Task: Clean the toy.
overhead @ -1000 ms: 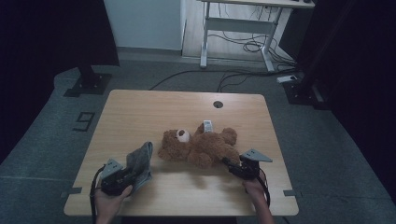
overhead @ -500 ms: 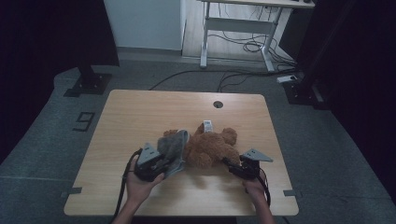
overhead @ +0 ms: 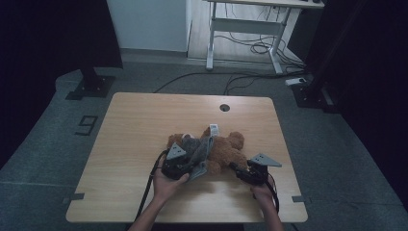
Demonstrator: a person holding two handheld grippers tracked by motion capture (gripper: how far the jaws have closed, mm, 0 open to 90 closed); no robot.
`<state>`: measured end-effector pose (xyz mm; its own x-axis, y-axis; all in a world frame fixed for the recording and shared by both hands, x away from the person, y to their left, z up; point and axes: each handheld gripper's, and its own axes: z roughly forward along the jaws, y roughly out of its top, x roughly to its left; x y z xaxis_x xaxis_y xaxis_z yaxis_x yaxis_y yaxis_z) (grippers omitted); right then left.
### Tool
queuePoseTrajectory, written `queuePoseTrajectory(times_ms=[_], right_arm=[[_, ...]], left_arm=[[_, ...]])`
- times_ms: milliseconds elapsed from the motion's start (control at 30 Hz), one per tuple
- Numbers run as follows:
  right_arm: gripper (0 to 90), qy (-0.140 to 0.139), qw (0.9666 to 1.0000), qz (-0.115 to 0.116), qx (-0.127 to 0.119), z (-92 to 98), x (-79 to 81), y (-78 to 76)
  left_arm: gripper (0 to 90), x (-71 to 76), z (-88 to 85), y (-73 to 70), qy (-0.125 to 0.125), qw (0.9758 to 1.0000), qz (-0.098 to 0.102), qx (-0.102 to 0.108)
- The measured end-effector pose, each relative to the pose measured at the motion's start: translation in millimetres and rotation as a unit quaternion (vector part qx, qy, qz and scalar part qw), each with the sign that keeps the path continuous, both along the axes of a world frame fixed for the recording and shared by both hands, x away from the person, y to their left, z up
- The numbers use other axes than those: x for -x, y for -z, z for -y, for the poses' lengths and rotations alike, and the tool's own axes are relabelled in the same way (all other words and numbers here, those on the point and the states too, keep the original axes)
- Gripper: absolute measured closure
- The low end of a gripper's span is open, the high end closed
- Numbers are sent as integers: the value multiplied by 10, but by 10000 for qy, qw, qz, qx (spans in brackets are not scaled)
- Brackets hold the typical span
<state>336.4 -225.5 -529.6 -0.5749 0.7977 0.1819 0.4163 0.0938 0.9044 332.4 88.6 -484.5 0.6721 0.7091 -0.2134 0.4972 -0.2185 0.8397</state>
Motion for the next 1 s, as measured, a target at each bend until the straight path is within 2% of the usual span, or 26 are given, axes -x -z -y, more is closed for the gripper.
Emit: queuePoseTrajectory(times_ms=[133,300,333,367,467,567,633,667,700,767,800,833,900,933,967,1000], right_arm=[[507,-55,10000,17,-13,28,-9,2],[507,-76,10000,15,-16,39,-10,-5],[507,-83,10000,13,-14,41,-10,-6],[507,-83,10000,13,-14,41,-10,-6],[507,-88,10000,14,-34,48,-13,-6],[507,-92,10000,17,-35,50,-13,-4],[506,-99,9999,10,-43,51,-13,-2],[506,-99,9999,4,-51,54,-14,1],[506,-99,9999,4,-51,54,-14,1],[506,-100,9999,-5,-64,56,-17,6],[507,-104,9999,-22,-78,58,-18,7],[507,-104,9999,-22,-78,58,-18,7],[507,-94,9999,-19,-92,59,-19,7],[507,-88,9999,-32,-119,62,-22,9],[507,-88,9999,-32,-119,62,-22,9],[508,-85,9999,-43,-139,63,-24,11]], left_arm=[[752,44,-200,6,-50,10000,34,28],[756,81,-370,-29,-145,9998,99,20],[757,85,-470,-41,-248,9996,119,50],[759,85,-470,-41,-248,9996,119,50],[761,72,-657,-36,-455,9989,107,58],[762,62,-740,-13,-574,9983,71,38],[762,50,-822,20,-717,9974,29,-18],[762,35,-903,63,-869,9962,-44,-66],[762,35,-903,63,-869,9962,-44,-66],[762,20,-972,108,-979,9951,-155,-69],[762,23,-1012,119,-1100,9937,-165,-139],[762,23,-1012,119,-1100,9937,-165,-139],[762,43,-1016,75,-1114,9937,-114,-95],[762,73,-979,-24,-1040,9946,22,-37],[762,73,-979,-24,-1040,9946,22,-37],[762,91,-930,-99,-977,9951,129,7]])
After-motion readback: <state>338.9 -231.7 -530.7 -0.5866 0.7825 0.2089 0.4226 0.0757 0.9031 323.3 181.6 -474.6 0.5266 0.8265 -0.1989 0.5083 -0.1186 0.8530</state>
